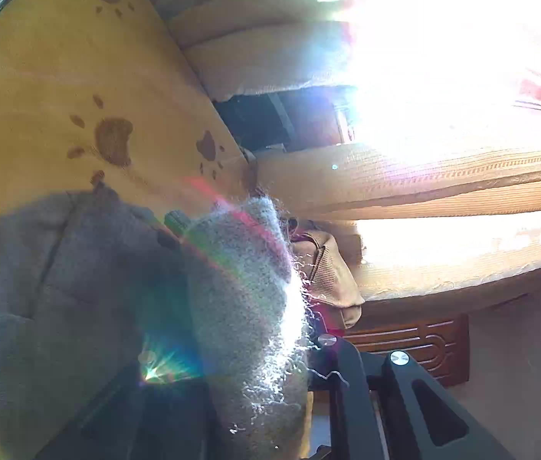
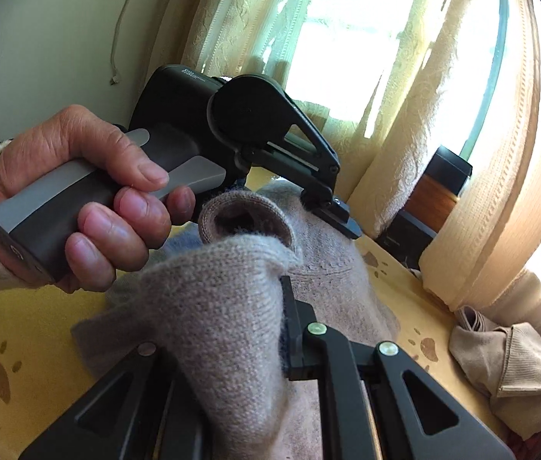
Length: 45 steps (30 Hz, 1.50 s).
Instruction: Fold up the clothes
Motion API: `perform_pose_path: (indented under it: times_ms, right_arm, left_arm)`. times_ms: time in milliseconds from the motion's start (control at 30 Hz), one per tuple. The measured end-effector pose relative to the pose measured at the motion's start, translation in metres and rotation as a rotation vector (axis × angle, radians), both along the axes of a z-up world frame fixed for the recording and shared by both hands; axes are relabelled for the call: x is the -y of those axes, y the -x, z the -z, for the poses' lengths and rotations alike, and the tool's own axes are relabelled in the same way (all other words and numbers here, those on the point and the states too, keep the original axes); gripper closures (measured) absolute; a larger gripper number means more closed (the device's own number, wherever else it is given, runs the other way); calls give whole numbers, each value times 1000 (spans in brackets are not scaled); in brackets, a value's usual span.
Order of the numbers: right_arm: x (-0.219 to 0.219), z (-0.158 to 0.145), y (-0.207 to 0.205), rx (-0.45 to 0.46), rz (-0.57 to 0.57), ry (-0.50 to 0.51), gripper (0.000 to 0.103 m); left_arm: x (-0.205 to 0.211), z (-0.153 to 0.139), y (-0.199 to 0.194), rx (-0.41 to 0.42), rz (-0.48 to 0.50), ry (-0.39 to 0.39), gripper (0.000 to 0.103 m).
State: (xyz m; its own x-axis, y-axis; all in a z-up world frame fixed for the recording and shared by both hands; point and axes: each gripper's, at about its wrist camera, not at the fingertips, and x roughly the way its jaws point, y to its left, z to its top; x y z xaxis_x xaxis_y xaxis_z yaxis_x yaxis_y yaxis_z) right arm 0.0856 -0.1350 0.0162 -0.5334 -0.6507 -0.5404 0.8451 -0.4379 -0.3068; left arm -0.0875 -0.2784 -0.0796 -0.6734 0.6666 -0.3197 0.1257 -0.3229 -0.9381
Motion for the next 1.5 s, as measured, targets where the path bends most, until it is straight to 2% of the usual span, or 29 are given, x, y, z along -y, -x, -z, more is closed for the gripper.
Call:
perform_pose_path:
  times_ms: [133, 333, 400, 533, 567, 600, 667, 733, 800, 867, 933, 1000, 1033, 1067, 1133, 1267, 1400, 1500]
  right_arm:
    - [32, 9, -12, 10, -68, -23, 92]
    - [74, 52, -27, 51, -149, -145, 90]
    - [76, 59, -32, 43, -163, -170, 73]
    - [75, 62, -41, 32, -190, -193, 49]
    - [72, 60, -40, 59, -193, -184, 43]
    - [63, 53, -39, 112, -205, -150, 40]
    - [46, 39, -37, 216, -226, -79, 40]
    - [13, 18, -29, 297, -211, 36, 40]
    - [-20, 3, -13, 332, -123, 130, 41]
    - [-49, 0, 3, 300, 1, 163, 41]
    - [-57, 4, 11, 271, 74, 152, 40]
    - [-58, 9, 12, 302, 63, 159, 40]
    - [-53, 13, 3, 295, 42, 146, 40]
    - [-45, 18, -7, 267, 16, 120, 41]
    - [-26, 32, -19, 224, -32, 50, 41]
    - [-14, 59, -19, 231, -59, -84, 41]
    - [-48, 38, -9, 264, -37, 29, 39]
    - [-78, 28, 0, 240, 7, 29, 32]
  left_arm:
    - [33, 4, -27, 9, -44, 69, 88]
    - [60, 49, -52, 94, -78, 97, 88]
    - [61, 56, -52, 102, -82, 118, 88]
    - [59, 58, -51, 108, -83, 206, 88]
    - [59, 58, -51, 111, -82, 226, 88]
    - [59, 58, -51, 118, -77, 236, 88]
    - [62, 56, -52, 131, -76, 242, 88]
    - [71, 47, -63, 135, -91, 240, 88]
    - [74, 30, -72, 130, -110, 278, 88]
    - [71, 8, -81, 105, -121, 361, 86]
    - [61, -14, -90, 68, -124, 432, 84]
    - [48, -32, -96, 30, -112, 474, 79]
    - [41, -36, -97, 20, -101, 481, 70]
    - [35, -40, -98, 11, -89, 488, 56]
    - [27, -43, -99, 1, -68, 490, 41]
    - [28, -38, -106, 26, -67, 497, 41]
    - [47, -25, -126, 66, -114, 474, 41]
    - [64, -11, -138, 119, -154, 448, 41]
